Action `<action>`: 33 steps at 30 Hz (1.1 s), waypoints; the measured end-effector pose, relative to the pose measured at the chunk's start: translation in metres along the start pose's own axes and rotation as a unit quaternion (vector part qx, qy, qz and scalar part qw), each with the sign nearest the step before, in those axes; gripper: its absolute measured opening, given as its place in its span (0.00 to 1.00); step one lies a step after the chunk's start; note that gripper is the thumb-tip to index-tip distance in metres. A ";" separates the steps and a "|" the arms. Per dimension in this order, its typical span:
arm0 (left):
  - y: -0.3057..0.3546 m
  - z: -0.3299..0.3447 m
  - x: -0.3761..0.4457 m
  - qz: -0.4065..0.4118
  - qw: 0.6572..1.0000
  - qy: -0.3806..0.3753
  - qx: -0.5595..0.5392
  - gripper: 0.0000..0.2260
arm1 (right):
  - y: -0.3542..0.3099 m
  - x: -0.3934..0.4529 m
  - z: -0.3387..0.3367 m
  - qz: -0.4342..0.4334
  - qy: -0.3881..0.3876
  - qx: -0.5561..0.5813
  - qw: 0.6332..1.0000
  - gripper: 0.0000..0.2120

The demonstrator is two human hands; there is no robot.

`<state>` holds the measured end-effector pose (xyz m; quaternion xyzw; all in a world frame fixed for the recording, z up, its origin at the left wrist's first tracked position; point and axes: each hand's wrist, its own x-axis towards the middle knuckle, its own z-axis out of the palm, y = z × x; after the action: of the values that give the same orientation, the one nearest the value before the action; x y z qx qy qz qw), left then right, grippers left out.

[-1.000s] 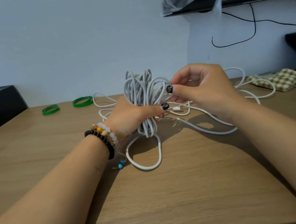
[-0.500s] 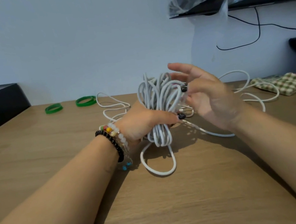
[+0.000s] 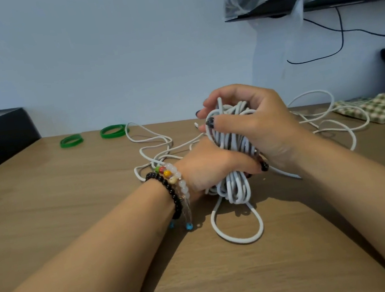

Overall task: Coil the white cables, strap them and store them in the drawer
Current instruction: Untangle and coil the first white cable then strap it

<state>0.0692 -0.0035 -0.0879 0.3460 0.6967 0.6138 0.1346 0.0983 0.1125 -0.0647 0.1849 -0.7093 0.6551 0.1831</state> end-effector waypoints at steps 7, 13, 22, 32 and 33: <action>-0.001 -0.008 0.002 -0.028 1.000 -0.002 0.005 0.07 | 0.004 0.008 0.017 -0.017 0.133 -0.056 0.989 0.10; 0.003 -0.030 0.000 -0.056 0.996 0.021 -0.065 0.10 | -0.002 0.035 0.034 0.078 0.105 0.011 0.991 0.05; 0.003 -0.059 -0.013 -0.164 0.985 -0.006 -0.053 0.09 | 0.009 0.039 0.058 0.142 0.031 0.194 0.970 0.13; -0.002 -0.035 -0.018 -0.102 0.991 0.089 -0.003 0.14 | 0.010 0.036 0.057 0.086 0.104 0.084 0.987 0.09; -0.001 -0.032 -0.019 -0.096 0.991 0.095 -0.004 0.14 | 0.010 0.036 0.055 0.089 0.103 0.084 0.987 0.09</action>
<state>0.0635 -0.0401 -0.0873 0.2176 0.7335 0.6312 0.1275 0.0614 0.0577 -0.0599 0.0679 -0.6427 0.7416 0.1799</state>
